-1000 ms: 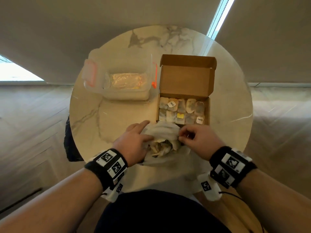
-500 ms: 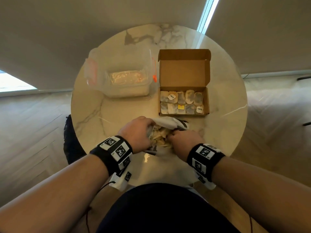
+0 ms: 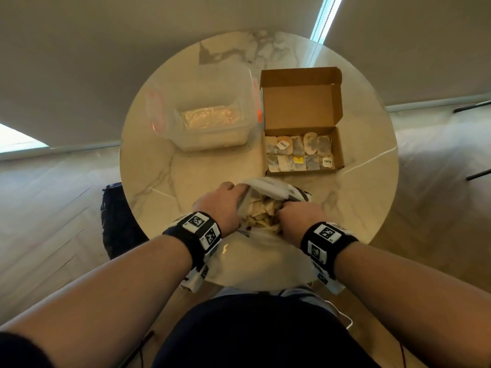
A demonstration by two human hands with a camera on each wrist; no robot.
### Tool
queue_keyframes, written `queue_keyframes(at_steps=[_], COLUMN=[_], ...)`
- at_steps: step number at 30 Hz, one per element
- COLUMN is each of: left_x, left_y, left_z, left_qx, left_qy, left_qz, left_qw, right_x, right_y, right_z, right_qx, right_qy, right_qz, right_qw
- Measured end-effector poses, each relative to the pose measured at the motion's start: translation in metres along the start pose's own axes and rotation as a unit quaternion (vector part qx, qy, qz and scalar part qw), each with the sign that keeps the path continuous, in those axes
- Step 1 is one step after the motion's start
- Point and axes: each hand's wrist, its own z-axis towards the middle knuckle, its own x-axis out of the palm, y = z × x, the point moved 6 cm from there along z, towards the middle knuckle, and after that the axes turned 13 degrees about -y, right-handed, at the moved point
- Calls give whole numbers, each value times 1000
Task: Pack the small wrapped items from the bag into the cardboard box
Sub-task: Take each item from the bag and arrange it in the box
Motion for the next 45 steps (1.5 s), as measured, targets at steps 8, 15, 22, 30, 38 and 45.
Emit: queue_keyframes(at_steps=[8,15,22,30,38,45], left_x=[5,-18,-58,-65,-65,-59], left_y=[1,6,-6,-64,-92,-89], left_z=[0,1,-6,-10,-17,-1], left_qx=[49,71,62,-27,-15,-122], left_qy=[-5,-21,-126,134,194,63], left_qz=[-89,-122,-327,-685,-728,-740], left_qw=[995,990,935,715,657,659], right_x=[-17,-47,-70,-115,-137,-124], right_y=[-16,-42,-55,-47,-53,-75], right_z=[-7,-21,-31,-50,-58,-51], right_qx=[107,124,146,84,93,139], right_qy=[-2,1,-11,38,-40,-107], right_qz=[249,465,591,765,649,621], right_qw=[962,877,793,638,754,764])
